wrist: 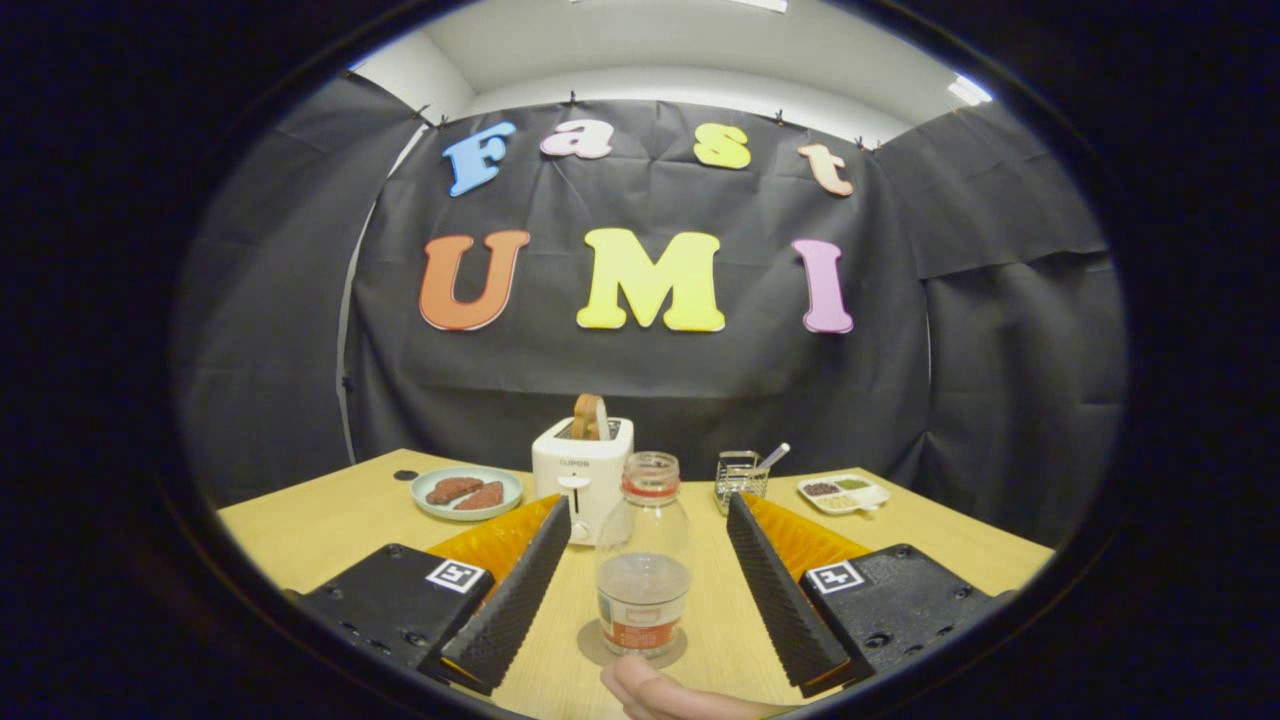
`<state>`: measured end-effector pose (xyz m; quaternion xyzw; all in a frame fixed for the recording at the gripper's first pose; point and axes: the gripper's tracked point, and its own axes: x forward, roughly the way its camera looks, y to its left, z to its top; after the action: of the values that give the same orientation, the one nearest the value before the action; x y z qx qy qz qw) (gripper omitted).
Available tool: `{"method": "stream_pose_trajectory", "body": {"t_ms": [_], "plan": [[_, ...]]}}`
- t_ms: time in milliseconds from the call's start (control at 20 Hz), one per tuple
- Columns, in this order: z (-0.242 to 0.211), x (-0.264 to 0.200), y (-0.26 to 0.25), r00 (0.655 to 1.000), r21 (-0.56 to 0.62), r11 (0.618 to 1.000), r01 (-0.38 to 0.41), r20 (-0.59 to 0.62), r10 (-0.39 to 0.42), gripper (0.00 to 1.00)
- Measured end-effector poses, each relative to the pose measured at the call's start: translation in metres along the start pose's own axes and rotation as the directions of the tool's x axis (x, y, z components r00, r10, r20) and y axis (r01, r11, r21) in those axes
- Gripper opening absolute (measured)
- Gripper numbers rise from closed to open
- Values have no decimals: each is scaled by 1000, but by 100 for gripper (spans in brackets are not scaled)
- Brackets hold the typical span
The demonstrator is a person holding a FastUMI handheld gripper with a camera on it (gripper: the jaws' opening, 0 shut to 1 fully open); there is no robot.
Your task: Take the bottle from table, then pour the juice into the cup, finally place the bottle on the coaster
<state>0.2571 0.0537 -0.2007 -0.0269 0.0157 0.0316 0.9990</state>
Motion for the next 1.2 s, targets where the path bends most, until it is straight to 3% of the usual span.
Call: {"method": "stream_pose_trajectory", "body": {"t_ms": [900,1200], "plan": [[142,-181,-33,998,87,995,57,34,-60,100],[174,-230,-55,995,28,997,75,70,-77,100]]}}
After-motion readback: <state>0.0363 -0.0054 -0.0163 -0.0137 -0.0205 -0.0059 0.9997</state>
